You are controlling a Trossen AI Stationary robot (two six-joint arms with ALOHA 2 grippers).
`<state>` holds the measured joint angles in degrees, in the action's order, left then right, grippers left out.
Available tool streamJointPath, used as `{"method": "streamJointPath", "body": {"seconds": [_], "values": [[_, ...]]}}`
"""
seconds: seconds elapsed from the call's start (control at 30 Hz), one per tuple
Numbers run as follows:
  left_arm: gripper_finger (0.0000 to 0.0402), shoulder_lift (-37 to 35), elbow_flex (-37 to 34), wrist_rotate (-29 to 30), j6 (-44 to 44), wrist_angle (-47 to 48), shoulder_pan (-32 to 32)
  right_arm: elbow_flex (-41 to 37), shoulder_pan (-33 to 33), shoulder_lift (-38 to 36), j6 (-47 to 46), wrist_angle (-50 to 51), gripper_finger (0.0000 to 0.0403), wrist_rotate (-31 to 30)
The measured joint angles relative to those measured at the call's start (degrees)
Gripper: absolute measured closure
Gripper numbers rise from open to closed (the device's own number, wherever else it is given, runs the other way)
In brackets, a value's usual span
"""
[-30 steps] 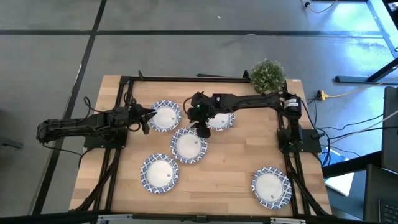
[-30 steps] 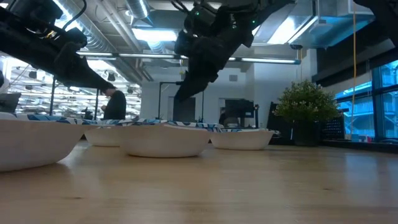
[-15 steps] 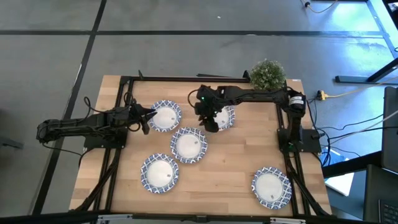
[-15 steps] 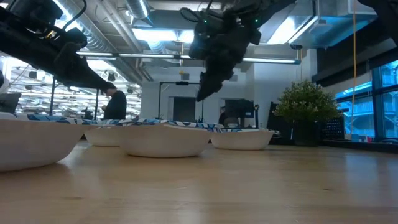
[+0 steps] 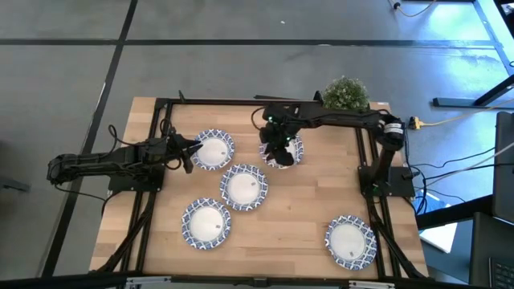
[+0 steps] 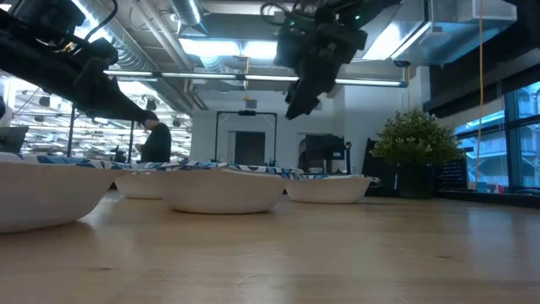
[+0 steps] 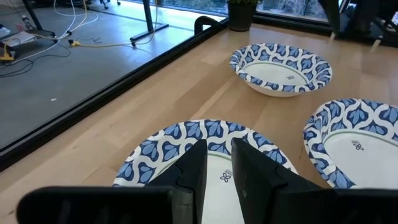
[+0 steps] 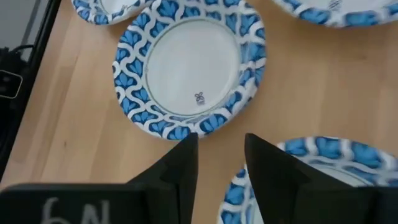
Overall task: Nest bowls inside each other
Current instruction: Stack the white patterned bowl on top of the other white patterned bowls
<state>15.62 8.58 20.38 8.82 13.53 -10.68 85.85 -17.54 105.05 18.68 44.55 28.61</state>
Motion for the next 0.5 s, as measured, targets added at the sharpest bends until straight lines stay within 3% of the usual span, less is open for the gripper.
{"method": "streamJointPath", "body": {"seconds": [0.13, 0.3, 0.5], "values": [[0.0333, 0.0, 0.0, 0.0, 0.0, 0.0, 0.0, -9.4, -1.7, -7.2, -1.1, -6.9, 0.0286, -0.5], [0.0333, 0.0, 0.0, 0.0, -0.3, 0.0, 0.0, -25.4, -2.7, -18.5, -7.6, -22.5, 0.0302, -1.4], [0.0333, 0.0, 0.0, 0.7, -0.4, -0.3, 0.0, -36.0, -2.1, -24.3, -13.2, -30.4, 0.0304, -2.6]]}}
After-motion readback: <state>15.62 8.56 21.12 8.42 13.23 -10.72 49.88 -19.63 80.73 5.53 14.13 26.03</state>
